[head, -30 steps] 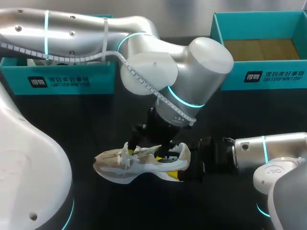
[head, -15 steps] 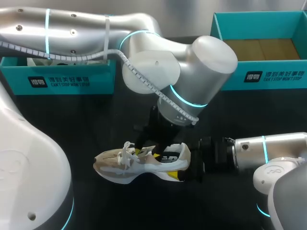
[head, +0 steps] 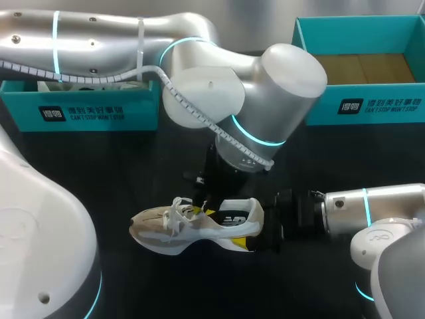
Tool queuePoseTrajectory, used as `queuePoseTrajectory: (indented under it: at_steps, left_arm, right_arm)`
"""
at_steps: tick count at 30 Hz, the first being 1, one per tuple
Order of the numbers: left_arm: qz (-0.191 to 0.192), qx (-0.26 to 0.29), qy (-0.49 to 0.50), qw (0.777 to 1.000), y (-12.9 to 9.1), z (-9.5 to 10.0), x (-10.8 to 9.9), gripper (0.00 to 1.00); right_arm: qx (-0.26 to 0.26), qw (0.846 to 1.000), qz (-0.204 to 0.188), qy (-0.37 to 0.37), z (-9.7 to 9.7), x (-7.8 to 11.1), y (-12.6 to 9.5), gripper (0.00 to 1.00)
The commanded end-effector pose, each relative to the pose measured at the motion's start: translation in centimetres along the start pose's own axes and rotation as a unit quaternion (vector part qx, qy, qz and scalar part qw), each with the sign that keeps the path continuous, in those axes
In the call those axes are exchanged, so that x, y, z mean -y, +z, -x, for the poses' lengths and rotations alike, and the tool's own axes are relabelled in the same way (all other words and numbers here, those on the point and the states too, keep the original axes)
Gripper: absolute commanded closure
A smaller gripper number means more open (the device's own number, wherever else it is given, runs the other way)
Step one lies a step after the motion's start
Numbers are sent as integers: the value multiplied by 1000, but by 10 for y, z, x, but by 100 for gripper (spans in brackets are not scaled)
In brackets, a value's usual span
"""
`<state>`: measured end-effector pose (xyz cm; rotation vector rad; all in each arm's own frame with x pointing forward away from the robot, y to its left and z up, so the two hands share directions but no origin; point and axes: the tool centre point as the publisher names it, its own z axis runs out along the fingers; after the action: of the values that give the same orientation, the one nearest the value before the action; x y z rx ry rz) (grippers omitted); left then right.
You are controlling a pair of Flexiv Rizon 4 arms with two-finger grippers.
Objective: Take the shoe out of the shoebox, open the shoe tongue, remove and reinsert the insole, then place the shoe into the shoebox
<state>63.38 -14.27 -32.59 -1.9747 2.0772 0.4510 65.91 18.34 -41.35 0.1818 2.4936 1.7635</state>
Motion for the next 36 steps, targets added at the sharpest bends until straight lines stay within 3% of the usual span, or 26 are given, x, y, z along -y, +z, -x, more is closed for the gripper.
queuePoseTrajectory:
  at_steps: [1,3,6,10,18,19,21,26,36]
  left_arm:
    - [-6,-4,-6,1000,-1,1,-6,100]
    - [-8,-5,-4,1000,-1,-1,-7,96]
    - [-9,-4,-2,1000,-1,-4,-5,72]
    - [-3,8,4,1000,3,-8,-2,56]
    - [2,23,5,1000,10,-13,3,72]
    - [3,24,4,1000,10,-13,3,77]
    - [4,22,3,1000,10,-12,3,100]
    - [-1,-10,-2,1000,2,3,-1,100]
    - [-41,-127,-59,989,-14,48,-9,100]
  right_arm:
    - [0,1000,-3,0,0,1,2,100]
    - [0,1000,-3,0,0,1,2,100]
    - [0,1000,-3,0,0,1,2,100]
    - [0,1000,-3,0,0,1,2,100]
    - [0,1000,-3,0,0,1,2,100]
    - [0,1000,-3,0,0,1,2,100]
    - [0,1000,-3,0,0,1,2,100]
    - [0,1000,-3,0,0,1,2,100]
    - [0,1000,-3,0,0,1,2,100]
